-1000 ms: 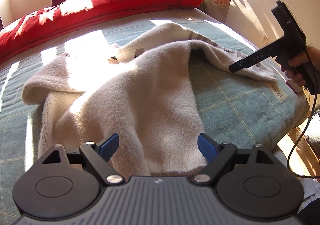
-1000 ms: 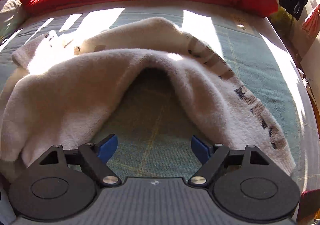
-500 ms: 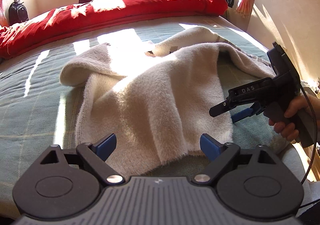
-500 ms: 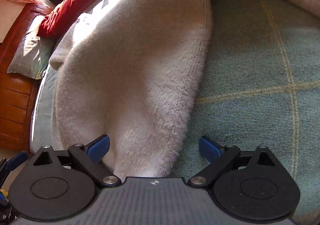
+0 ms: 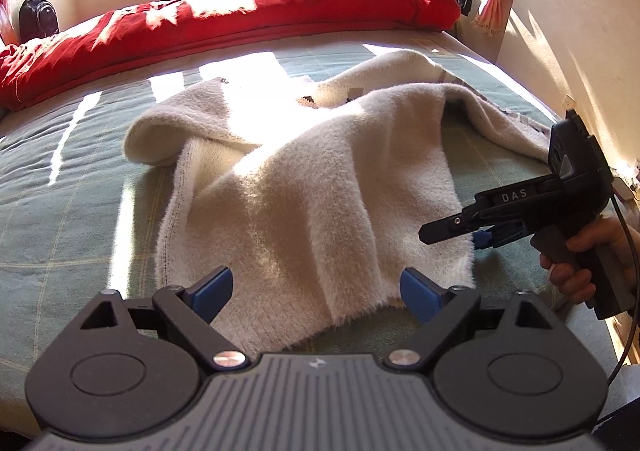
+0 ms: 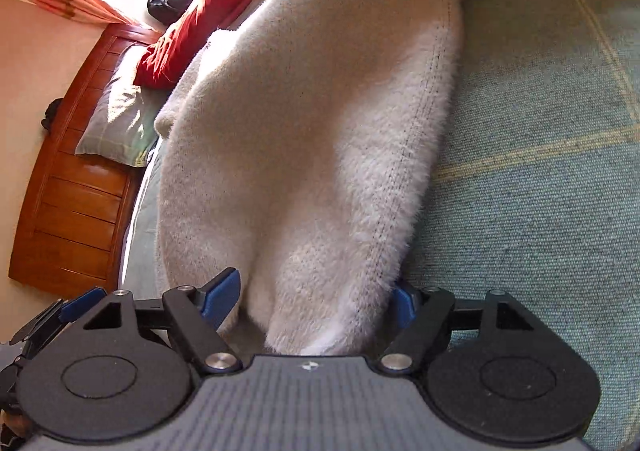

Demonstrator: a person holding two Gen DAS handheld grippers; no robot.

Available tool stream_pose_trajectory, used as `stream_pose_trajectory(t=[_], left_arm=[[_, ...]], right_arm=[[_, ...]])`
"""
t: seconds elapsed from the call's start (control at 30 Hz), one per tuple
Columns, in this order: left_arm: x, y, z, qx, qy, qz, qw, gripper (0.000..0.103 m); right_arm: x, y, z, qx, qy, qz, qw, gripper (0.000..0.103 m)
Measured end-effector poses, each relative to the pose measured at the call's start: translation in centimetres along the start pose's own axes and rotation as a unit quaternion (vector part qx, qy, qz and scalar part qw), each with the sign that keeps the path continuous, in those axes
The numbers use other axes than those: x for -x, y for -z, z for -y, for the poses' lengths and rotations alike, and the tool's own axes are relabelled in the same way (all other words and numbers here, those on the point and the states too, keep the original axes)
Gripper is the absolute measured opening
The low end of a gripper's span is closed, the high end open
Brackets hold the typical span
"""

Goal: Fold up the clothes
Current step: 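Grasp the sweater side edge with the right tool and lift it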

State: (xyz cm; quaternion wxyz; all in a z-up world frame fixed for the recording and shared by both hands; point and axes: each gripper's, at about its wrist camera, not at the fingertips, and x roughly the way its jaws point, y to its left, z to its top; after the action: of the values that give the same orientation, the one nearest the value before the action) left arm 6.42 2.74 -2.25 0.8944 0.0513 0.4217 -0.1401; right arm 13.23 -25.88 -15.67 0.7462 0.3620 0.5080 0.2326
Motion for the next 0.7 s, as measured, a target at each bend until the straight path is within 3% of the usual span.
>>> stream_pose_trajectory(t=[0.17, 0.3, 0.4, 0.7], left_arm=[[-0.8, -0.2, -0.1, 0.006, -0.001, -0.008, 0.9999, 0.091], [-1.0, -0.1, 0.3, 0.001, 0.001, -0.011, 0.9999, 0.091], [-1.2, 0.0, 0.5, 0.002, 0.004, -0.014, 0.9999, 0.091], [-1.0, 0.2, 0.2, 0.009, 0.004, -0.012, 0.9999, 0.091]], right_arm=[[-0.8, -0.6, 0.6, -0.042, -0.005, 0.018, 0.999, 0.077], [-1.8, -1.0, -1.3, -0.03, 0.016, 0.008, 0.999, 0.096], [-2.5, -0.8, -2.5, -0.016, 0.038, 0.011, 0.999, 0.103], [-3.6, -0.2, -4.5, 0.023, 0.094, 0.009, 0.995, 0.103]])
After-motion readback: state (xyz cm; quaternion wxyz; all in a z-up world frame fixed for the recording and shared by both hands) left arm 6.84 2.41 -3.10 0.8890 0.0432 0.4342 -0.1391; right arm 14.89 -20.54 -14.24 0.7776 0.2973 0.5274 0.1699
